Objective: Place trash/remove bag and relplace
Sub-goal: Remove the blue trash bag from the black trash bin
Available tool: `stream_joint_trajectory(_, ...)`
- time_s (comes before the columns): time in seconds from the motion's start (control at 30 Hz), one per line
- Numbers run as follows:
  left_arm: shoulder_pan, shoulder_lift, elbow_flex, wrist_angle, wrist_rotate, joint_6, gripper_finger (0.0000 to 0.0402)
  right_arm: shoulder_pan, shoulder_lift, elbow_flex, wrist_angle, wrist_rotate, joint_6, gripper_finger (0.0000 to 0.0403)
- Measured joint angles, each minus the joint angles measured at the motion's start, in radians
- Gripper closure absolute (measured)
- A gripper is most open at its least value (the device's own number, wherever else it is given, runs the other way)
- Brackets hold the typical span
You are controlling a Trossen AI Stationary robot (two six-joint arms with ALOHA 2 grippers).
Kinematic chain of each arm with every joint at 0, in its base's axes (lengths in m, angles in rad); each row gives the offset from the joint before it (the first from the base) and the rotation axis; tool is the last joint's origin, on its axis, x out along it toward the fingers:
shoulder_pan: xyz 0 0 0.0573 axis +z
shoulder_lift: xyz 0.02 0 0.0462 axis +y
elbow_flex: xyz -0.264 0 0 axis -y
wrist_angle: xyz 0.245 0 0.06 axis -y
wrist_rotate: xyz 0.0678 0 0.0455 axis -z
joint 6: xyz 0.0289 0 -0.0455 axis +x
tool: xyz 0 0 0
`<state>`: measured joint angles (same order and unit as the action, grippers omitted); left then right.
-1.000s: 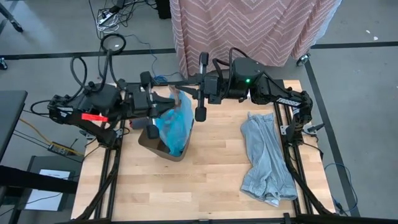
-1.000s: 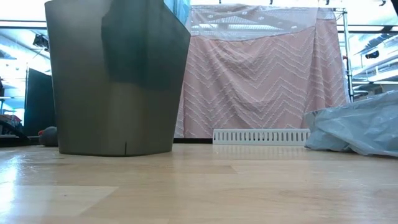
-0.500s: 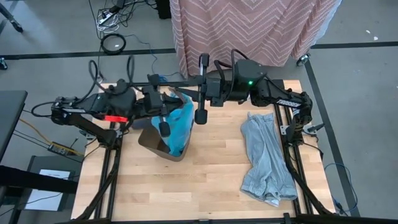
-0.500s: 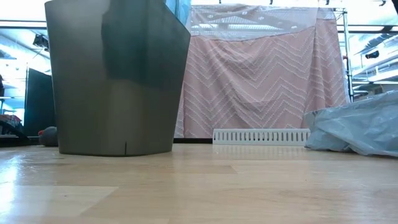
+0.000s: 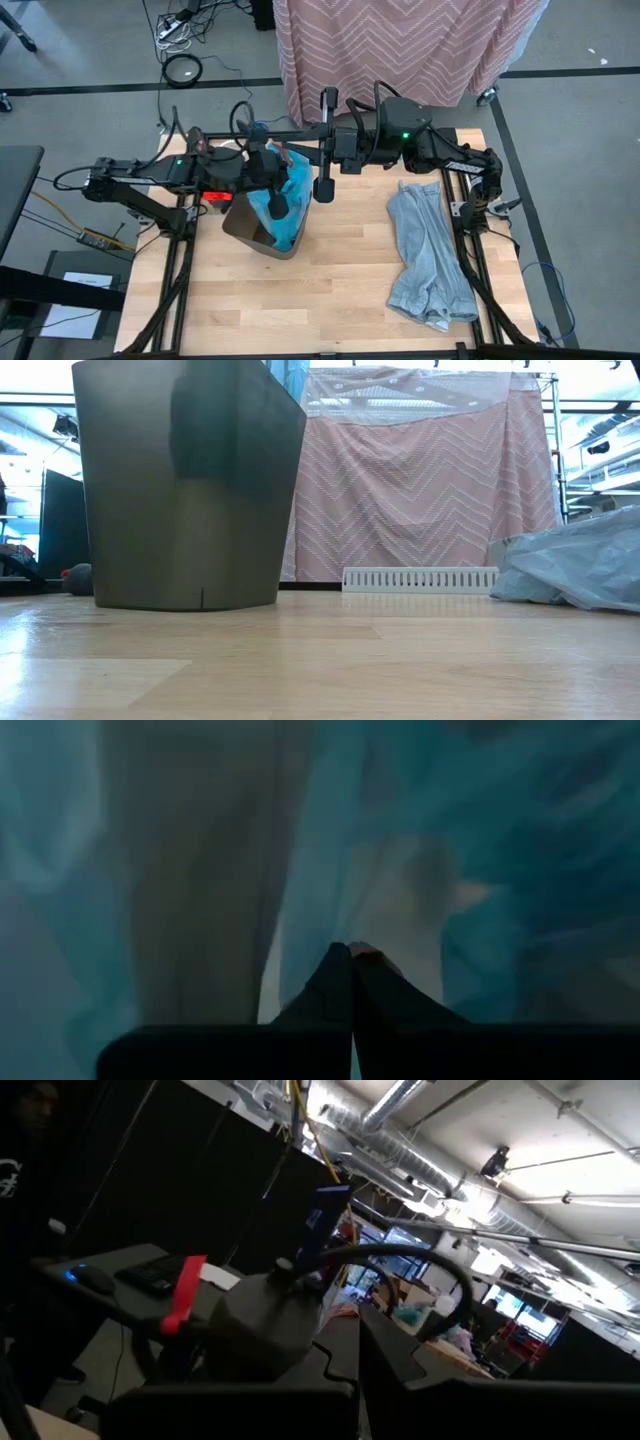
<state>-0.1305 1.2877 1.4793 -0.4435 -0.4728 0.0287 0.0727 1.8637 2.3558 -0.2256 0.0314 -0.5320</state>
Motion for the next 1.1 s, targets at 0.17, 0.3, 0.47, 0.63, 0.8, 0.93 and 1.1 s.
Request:
stream_joint_trajectory(0.17, -0.004, -0.008, -0.002, 0.047, 0.001, -0.012, 0.0401, 0.000, 0.000, 0.000, -0.016, 0.106, -0.003, 0.0403)
stream_joint_trajectory(0.3, -0.023, -0.050, 0.080, 0.060, 0.001, -0.013, 0.0401, -0.004, 0.000, 0.000, -0.019, 0.166, -0.003, 0.0403)
stream_joint_trajectory(0.47, -0.034, -0.105, 0.182, 0.053, 0.000, -0.013, 0.0401, -0.011, -0.002, 0.000, 0.005, 0.167, -0.003, 0.0403)
stream_joint_trajectory(0.63, -0.034, -0.134, 0.241, 0.046, 0.007, 0.012, 0.0401, -0.011, -0.006, 0.000, 0.105, 0.162, -0.004, 0.0403)
stream_joint_trajectory(0.8, -0.034, -0.153, 0.270, 0.008, 0.037, -0.040, 0.0400, -0.025, -0.032, 0.002, 0.181, 0.155, 0.000, 0.0403)
stream_joint_trajectory(0.93, -0.034, -0.153, 0.268, 0.054, 0.045, -0.033, 0.0399, -0.040, -0.051, 0.000, 0.177, 0.156, -0.011, 0.0403)
stream_joint_trajectory(1.1, -0.023, -0.152, 0.304, 0.287, 0.043, 0.047, 0.0399, -0.065, -0.081, 0.001, 0.230, 0.107, 0.005, 0.0403)
